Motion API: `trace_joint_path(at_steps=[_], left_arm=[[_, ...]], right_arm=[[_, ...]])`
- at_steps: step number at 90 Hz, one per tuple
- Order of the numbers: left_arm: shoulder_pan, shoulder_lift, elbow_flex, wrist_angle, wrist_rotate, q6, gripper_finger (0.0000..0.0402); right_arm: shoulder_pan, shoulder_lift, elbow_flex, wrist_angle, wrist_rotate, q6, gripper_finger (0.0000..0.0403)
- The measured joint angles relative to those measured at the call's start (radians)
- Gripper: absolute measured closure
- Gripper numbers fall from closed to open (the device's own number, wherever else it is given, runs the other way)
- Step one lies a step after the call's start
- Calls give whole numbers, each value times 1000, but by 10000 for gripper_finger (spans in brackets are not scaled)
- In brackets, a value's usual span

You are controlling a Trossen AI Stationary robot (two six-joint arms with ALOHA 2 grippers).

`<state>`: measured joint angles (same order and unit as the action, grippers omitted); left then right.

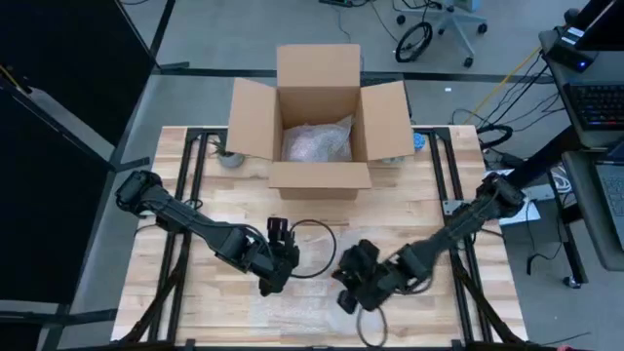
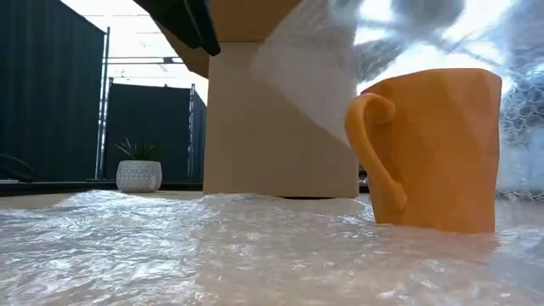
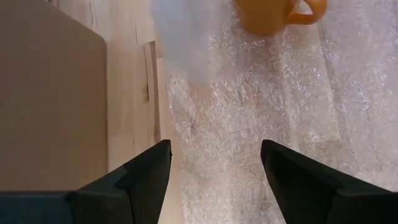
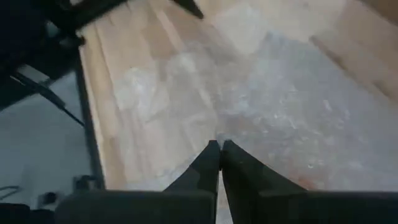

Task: Wrap mug
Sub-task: Wrap the orange mug with transparent bubble wrap

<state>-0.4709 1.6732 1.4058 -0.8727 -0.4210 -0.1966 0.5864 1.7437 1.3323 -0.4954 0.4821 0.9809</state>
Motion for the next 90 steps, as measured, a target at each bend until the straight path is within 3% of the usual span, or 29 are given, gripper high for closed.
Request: trace_joint_path(at_steps=[13, 29, 43, 57, 73, 90], left_arm=[[-1, 0, 0, 2, 0, 19, 164], [-1, 0, 0, 96, 0, 51, 164], [-1, 0, -60, 372, 2, 154, 164], [25, 0, -186, 676, 67, 185, 164], [84, 1, -331, 935, 133, 179, 164], [136, 55, -414, 1095, 204, 176, 164]], right_arm=[[-22, 73, 0, 14, -30, 45, 396], [-32, 115, -1, 74, -45, 18, 346], [-37, 115, -1, 81, -40, -23, 292], [-30, 115, -1, 81, -41, -42, 258], [-22, 115, -1, 81, -40, -69, 246], [-23, 115, -1, 80, -38, -81, 245]])
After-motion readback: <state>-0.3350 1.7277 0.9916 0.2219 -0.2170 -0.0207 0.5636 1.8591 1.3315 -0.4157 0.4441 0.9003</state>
